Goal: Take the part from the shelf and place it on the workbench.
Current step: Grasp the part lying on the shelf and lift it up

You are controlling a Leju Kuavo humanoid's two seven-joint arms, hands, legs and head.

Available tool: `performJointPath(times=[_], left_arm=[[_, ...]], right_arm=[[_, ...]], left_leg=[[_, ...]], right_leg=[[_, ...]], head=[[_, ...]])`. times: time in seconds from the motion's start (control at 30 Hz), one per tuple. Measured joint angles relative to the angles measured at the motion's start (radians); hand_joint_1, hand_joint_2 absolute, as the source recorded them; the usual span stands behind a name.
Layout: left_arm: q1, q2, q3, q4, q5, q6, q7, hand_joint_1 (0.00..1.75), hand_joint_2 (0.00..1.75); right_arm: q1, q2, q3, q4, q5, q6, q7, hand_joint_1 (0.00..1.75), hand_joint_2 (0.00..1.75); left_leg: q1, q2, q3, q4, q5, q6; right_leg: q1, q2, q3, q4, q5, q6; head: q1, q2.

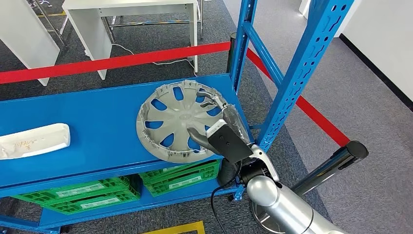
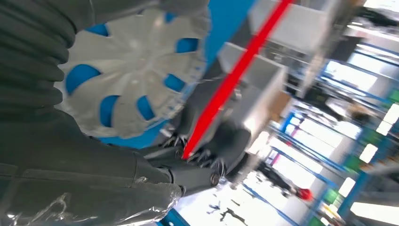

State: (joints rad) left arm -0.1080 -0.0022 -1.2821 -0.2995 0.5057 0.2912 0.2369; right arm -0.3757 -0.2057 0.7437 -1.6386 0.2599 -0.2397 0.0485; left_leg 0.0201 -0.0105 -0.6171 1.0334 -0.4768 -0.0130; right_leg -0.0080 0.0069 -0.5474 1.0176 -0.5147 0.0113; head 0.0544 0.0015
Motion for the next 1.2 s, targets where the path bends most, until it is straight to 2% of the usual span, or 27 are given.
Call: performJointPath(times=[0.17, 0.43, 0.63, 0.9, 1.17, 1.2], left_arm=[[-0.001, -0.003, 0.000, 0.000, 0.004, 0.000, 0.017, 0.00, 0.00], [-0.003, -0.008, 0.000, 0.000, -0.004, -0.001, 0.025, 0.00, 0.00], [-0.006, -0.008, 0.000, 0.000, -0.017, -0.002, 0.032, 0.00, 0.00], [-0.024, -0.007, -0.005, 0.000, -0.042, -0.019, 0.057, 0.00, 0.00], [-0.036, -0.006, -0.007, 0.000, -0.058, -0.026, 0.071, 0.00, 0.00], [-0.037, -0.006, -0.007, 0.000, -0.059, -0.028, 0.071, 0.00, 0.00]], right_arm=[[-0.049, -0.006, 0.018, 0.035, 0.122, 0.055, 0.147, 0.00, 0.00], [-0.138, 0.001, 0.091, 0.198, 0.277, 0.118, 0.263, 0.00, 0.00], [-0.191, 0.025, 0.136, 0.351, 0.314, 0.157, 0.283, 0.00, 0.00], [-0.236, 0.075, 0.171, 0.557, 0.297, 0.179, 0.261, 0.00, 0.00], [-0.268, 0.117, 0.192, 0.696, 0.292, 0.189, 0.241, 0.00, 0.00], [-0.271, 0.122, 0.194, 0.709, 0.291, 0.189, 0.236, 0.00, 0.44]], left_leg=[[0.000, 0.000, 0.000, 0.000, 0.000, 0.000], [0.000, -0.001, -0.001, 0.000, 0.000, 0.000], [0.000, -0.001, -0.001, 0.000, 0.000, 0.000], [0.000, -0.002, -0.001, 0.000, 0.000, 0.000], [0.000, -0.003, -0.001, 0.000, 0.000, 0.000], [0.000, -0.003, -0.001, 0.000, 0.000, 0.000]], right_leg=[[0.000, 0.000, 0.000, 0.000, 0.000, 0.000], [0.000, -0.001, 0.000, 0.000, 0.000, 0.000], [0.000, -0.001, 0.000, 0.000, 0.000, 0.000], [0.000, -0.001, 0.000, 0.000, -0.001, 0.000], [0.000, -0.001, 0.000, 0.000, -0.001, 0.000], [0.000, -0.001, 0.000, 0.000, -0.001, -0.001]], head=[[0.000, 0.000], [0.000, 0.000], [0.000, 0.000], [0.000, 0.000], [0.000, 0.000], [0.000, 0.000]])
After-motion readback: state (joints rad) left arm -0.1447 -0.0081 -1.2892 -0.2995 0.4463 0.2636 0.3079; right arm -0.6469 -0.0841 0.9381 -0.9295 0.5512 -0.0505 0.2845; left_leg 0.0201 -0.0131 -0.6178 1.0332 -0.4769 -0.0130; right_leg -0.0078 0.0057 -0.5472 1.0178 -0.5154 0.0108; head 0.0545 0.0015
